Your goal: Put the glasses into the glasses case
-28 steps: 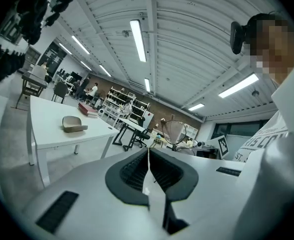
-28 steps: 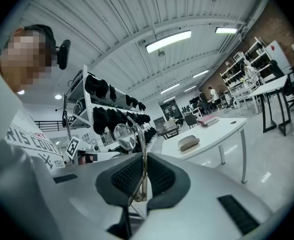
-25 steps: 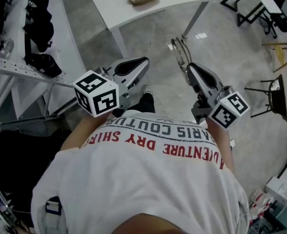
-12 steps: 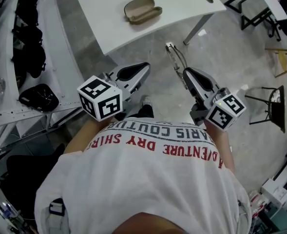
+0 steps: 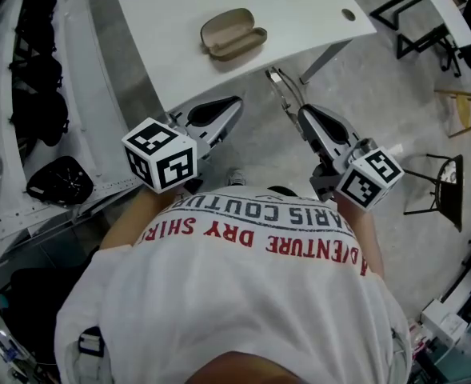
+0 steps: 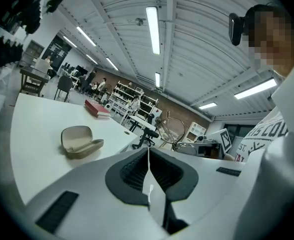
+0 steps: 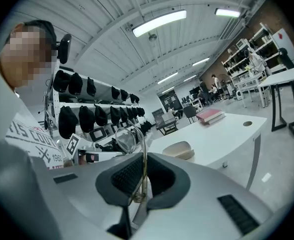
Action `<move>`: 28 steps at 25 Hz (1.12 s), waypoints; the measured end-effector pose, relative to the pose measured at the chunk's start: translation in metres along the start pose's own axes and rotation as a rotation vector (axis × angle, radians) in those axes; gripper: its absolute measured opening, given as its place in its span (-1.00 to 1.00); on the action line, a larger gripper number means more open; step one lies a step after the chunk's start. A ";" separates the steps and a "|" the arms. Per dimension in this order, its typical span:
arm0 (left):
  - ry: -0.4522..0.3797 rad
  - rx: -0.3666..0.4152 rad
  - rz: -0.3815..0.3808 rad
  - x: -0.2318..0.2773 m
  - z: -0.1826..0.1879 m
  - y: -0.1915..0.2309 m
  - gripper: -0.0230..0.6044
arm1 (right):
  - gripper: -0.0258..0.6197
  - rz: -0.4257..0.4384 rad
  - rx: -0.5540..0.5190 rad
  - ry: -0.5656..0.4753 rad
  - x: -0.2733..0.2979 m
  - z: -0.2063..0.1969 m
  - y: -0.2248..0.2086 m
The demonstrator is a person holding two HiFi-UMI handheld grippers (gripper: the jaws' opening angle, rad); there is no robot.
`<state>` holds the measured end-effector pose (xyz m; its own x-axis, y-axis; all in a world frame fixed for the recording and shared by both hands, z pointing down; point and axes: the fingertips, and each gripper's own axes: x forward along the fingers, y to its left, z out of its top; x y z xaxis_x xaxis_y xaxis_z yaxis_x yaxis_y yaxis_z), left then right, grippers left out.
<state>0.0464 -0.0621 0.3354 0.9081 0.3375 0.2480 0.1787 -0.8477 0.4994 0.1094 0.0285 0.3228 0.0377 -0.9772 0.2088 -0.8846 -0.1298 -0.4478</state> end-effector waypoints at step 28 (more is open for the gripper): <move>-0.128 -0.096 0.282 0.051 0.062 0.073 -0.84 | -0.81 0.280 -0.085 0.166 0.099 0.071 -0.089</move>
<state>0.1291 -0.1323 0.3332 0.9579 0.0355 0.2848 -0.1178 -0.8562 0.5030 0.2251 -0.0687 0.3212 -0.2824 -0.9315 0.2292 -0.8856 0.1614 -0.4354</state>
